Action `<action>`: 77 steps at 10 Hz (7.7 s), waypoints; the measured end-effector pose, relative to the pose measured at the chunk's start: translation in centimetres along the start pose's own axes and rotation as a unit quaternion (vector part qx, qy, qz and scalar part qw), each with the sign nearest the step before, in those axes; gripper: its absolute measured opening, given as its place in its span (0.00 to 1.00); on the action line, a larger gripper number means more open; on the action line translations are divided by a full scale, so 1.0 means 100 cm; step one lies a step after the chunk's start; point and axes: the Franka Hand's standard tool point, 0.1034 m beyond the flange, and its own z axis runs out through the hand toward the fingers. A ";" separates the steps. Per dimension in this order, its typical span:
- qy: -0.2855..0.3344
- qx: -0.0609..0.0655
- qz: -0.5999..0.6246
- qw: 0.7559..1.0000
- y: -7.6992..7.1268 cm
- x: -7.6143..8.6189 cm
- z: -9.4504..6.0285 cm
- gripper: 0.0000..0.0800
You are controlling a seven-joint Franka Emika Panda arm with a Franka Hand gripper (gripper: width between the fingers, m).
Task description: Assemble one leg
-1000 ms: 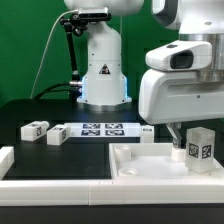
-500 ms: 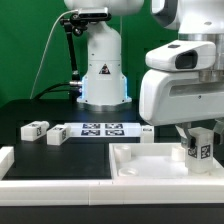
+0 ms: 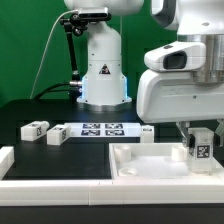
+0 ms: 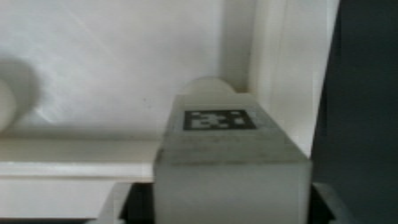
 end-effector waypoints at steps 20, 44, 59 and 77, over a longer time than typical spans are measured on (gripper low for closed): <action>-0.004 0.012 0.080 0.997 -0.001 -0.001 0.002 0.81; -0.006 0.025 0.407 0.913 0.006 0.001 0.005 0.36; -0.001 0.024 0.036 0.999 0.000 -0.002 0.004 0.81; 0.032 0.030 0.156 0.987 0.008 0.008 0.005 0.36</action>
Offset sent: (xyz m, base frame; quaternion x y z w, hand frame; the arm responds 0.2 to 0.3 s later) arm 0.0061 -0.0049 -0.0086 0.0187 0.0072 0.3268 0.9449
